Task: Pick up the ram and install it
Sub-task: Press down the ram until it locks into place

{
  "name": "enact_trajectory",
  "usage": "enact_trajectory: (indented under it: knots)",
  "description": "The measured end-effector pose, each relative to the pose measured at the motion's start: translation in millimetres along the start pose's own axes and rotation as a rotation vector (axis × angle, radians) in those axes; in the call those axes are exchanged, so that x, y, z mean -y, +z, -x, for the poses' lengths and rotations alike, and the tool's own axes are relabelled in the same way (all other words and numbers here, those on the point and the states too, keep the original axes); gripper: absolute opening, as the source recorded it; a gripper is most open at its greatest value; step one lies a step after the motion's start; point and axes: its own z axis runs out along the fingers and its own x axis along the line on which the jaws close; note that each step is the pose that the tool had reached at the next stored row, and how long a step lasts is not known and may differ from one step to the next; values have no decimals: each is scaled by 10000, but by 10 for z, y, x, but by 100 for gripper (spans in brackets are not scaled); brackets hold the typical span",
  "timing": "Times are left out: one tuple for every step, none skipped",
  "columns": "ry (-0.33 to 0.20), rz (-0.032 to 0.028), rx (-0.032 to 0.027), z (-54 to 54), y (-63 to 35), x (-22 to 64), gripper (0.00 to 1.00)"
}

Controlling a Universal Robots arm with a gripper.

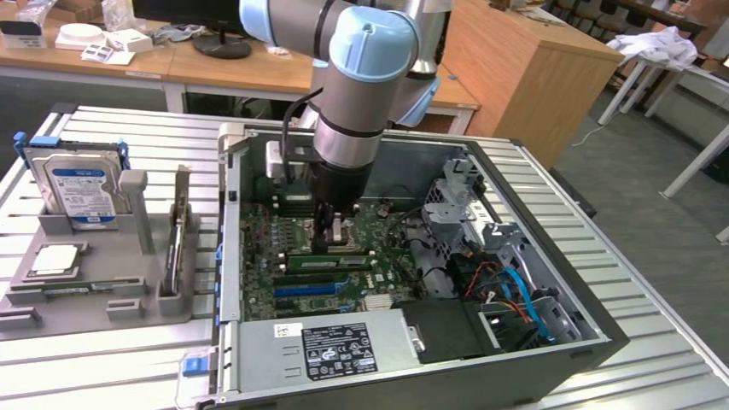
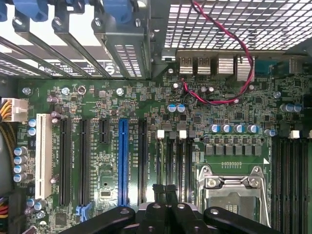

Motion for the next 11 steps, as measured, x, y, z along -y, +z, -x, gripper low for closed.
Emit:
enact_trajectory:
  knots:
    - [0,0,1,0,5,0,11]
    - [0,0,0,0,9,0,11]
    - [0,0,0,0,13,0,11]
    - [0,0,0,0,17,0,11]
    - [-1,0,0,0,20,1,11]
    - [-1,0,0,0,24,1,11]
    - [-1,0,0,0,27,1,11]
    - [0,0,0,0,31,1,11]
    - [0,1,0,0,34,1,11]
    - [0,0,0,0,38,1,11]
    - [0,0,0,-1,43,1,11]
